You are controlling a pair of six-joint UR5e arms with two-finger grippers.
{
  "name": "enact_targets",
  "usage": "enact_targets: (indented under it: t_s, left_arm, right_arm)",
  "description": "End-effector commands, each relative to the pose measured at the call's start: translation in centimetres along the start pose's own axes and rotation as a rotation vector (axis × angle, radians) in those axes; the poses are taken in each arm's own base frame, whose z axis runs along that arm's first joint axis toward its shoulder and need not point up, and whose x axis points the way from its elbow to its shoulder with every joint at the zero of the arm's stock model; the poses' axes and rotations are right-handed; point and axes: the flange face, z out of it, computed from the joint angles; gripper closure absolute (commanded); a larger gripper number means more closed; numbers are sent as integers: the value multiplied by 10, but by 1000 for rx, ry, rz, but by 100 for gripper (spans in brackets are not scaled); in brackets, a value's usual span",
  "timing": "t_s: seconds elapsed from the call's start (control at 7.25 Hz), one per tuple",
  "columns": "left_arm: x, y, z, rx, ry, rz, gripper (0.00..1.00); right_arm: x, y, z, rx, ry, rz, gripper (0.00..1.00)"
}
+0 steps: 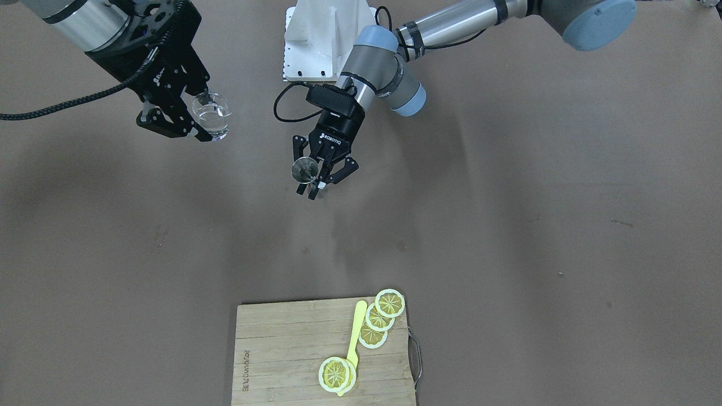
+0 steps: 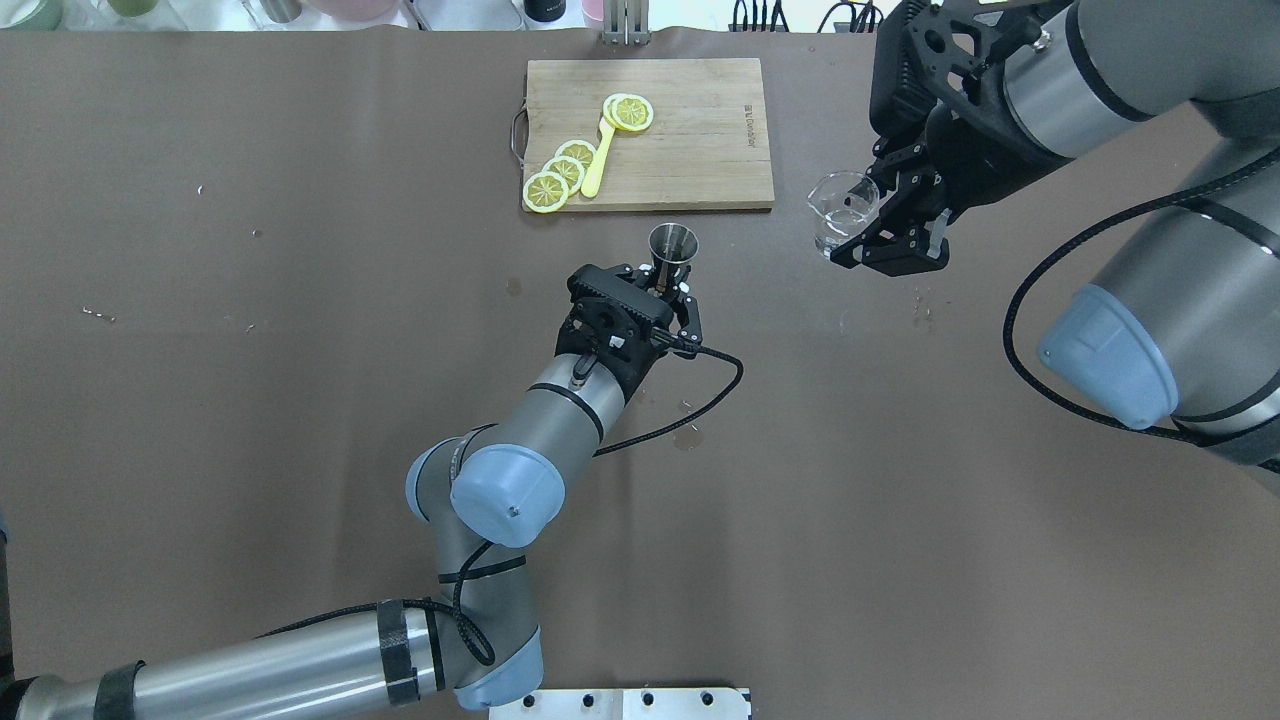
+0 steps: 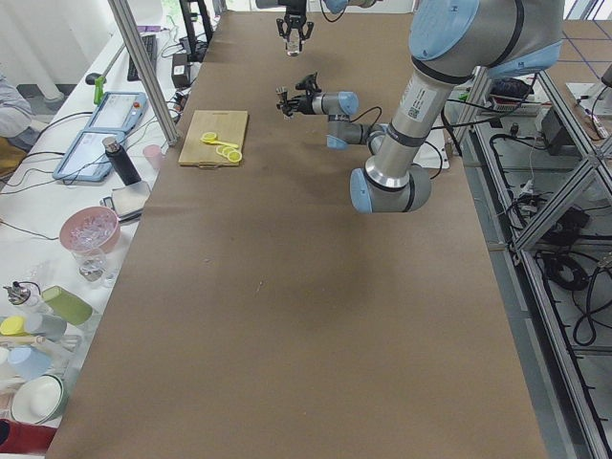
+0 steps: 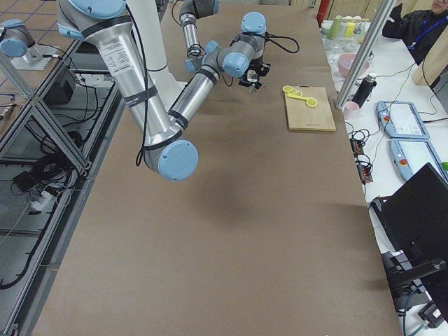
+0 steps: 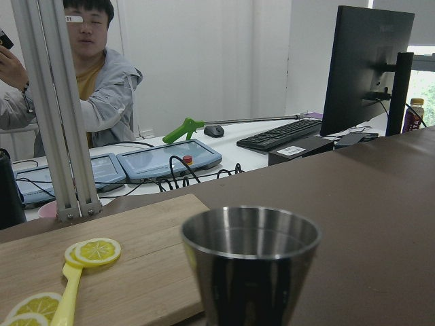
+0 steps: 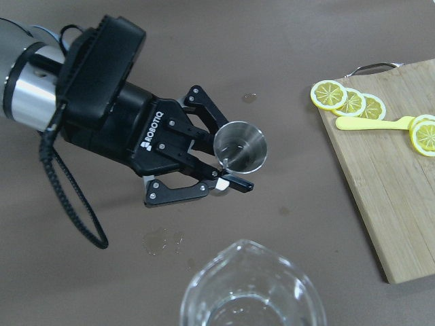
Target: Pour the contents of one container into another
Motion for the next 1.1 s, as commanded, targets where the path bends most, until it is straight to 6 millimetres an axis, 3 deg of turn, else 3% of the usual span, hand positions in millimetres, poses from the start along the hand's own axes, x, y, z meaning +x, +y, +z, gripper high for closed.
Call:
enact_targets:
  t_s: [0.0,0.55,0.97]
  left_arm:
    - [23,16,-21,29,-21,4,100]
    - [25,22,-30,47,-18,-16,100]
    - [25,22,-30,48,-17,-17,100]
  right_arm:
    - [6,0,10,-44,-1,-12,100]
    - [9,-2,14,-118,-4,-76,100]
    - [-9,-27,38,-142,-28,-106,100]
